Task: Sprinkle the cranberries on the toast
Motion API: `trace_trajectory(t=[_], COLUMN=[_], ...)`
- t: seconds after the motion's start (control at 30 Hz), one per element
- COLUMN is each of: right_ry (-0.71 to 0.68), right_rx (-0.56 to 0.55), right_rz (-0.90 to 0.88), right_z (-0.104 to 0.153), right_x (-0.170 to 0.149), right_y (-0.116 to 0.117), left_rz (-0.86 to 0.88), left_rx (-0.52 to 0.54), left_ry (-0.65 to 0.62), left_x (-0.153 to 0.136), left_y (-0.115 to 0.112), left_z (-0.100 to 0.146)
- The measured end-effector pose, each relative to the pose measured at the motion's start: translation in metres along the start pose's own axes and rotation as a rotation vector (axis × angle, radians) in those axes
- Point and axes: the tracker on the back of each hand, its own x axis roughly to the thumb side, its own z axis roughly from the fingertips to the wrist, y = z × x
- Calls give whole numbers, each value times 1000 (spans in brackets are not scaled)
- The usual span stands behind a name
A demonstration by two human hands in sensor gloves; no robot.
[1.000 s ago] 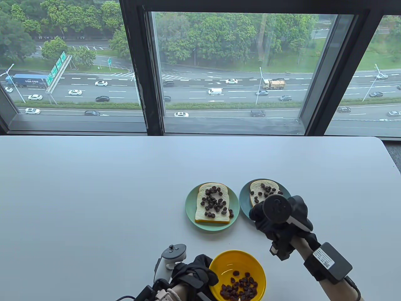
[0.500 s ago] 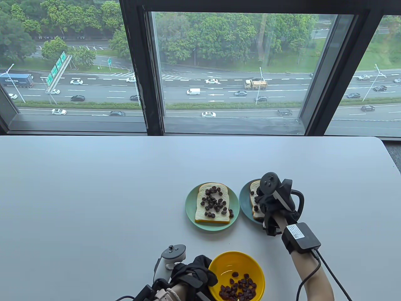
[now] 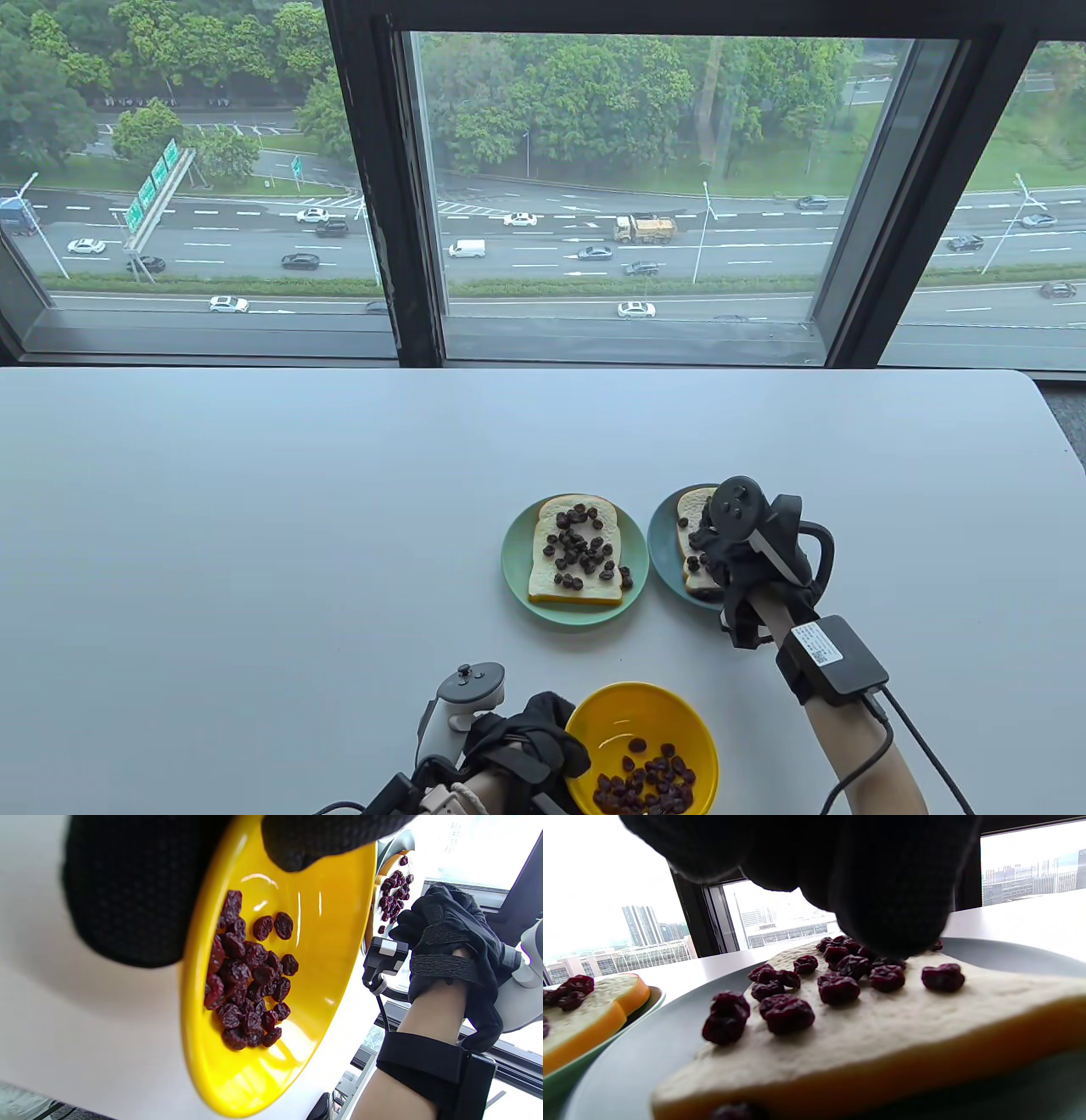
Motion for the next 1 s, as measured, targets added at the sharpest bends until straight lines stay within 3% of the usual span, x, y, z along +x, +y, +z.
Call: trace_trajectory(t=[0.17, 0.27, 0.4, 0.53, 0.63, 0.8, 1.0], right_ry=[-132, -310, -607, -838, -912, -974, -978], right_rx=[62, 146, 360, 561, 612, 593, 388], right_rz=[-141, -252, -319, -128, 79, 152, 182], right_z=[31, 61, 108, 153, 175, 191, 197], right_x=[3, 15, 40, 67, 76, 86, 88], right_y=[-12, -19, -25, -17, -2, 13, 22], left_rz=[0, 8, 16, 27, 52, 32, 90], left_rx=[3, 8, 14, 23, 20, 30, 12], left_ry=[-1, -1, -8, -21, -39, -84, -104], left_x=[0, 0, 1, 1, 2, 5, 8], left_y=[0, 0, 0, 1, 1, 1, -1], left_z=[-1, 0, -1, 1, 3, 6, 10])
